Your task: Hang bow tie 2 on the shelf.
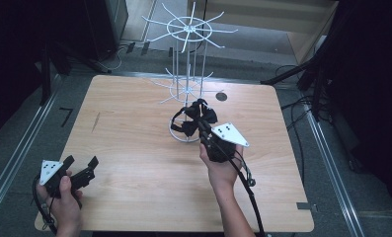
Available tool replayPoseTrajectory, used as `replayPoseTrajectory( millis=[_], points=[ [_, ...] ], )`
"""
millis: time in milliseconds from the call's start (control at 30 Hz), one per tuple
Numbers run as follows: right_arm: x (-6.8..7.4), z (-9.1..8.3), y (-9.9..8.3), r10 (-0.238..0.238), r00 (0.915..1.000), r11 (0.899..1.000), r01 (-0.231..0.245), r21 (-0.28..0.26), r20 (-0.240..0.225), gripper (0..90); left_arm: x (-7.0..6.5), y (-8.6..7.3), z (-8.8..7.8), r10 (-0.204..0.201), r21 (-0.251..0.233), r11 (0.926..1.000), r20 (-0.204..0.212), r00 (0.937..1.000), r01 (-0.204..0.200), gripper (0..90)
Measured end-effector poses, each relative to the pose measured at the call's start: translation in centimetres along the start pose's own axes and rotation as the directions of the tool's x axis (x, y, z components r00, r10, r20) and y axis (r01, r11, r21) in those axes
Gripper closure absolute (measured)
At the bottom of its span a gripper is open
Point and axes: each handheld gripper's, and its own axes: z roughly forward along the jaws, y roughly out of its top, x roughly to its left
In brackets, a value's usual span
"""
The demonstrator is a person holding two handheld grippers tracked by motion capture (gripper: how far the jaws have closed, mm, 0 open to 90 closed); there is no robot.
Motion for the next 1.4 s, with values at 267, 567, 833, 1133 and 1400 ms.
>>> replayPoseTrajectory(
  millis=[267,567,833,1133,1400],
  points=[
    [-0.1,1.0,-0.5,0.013,0.9999,1.000,-0.013,0.027,0.011,83.3,0.0,0.0,0.0,0.002,-0.001,1.0000,0.002,1.0000,-0.002,13.1],
    [0.2,2.7,-1.1,0.010,0.9999,0.998,-0.011,0.065,0.013,83.2,0.0,0.0,0.0,0.002,0.000,1.0000,0.002,1.0000,-0.002,13.1],
    [0.0,3.7,-1.8,0.017,0.9996,0.995,-0.019,0.100,0.022,83.2,0.0,0.0,0.0,0.002,0.000,1.0000,0.002,1.0000,-0.002,13.1],
    [-0.1,3.8,-2.3,0.018,0.9998,0.994,-0.018,0.107,-0.001,82.2,0.0,0.0,0.0,0.000,0.000,1.0000,0.003,1.0000,0.000,13.1],
    [-0.9,2.7,-2.7,0.020,0.9987,0.996,-0.016,0.083,-0.047,63.9,0.0,0.0,0.0,-0.003,0.000,1.0000,0.003,1.0000,0.003,13.1]
  ],
)
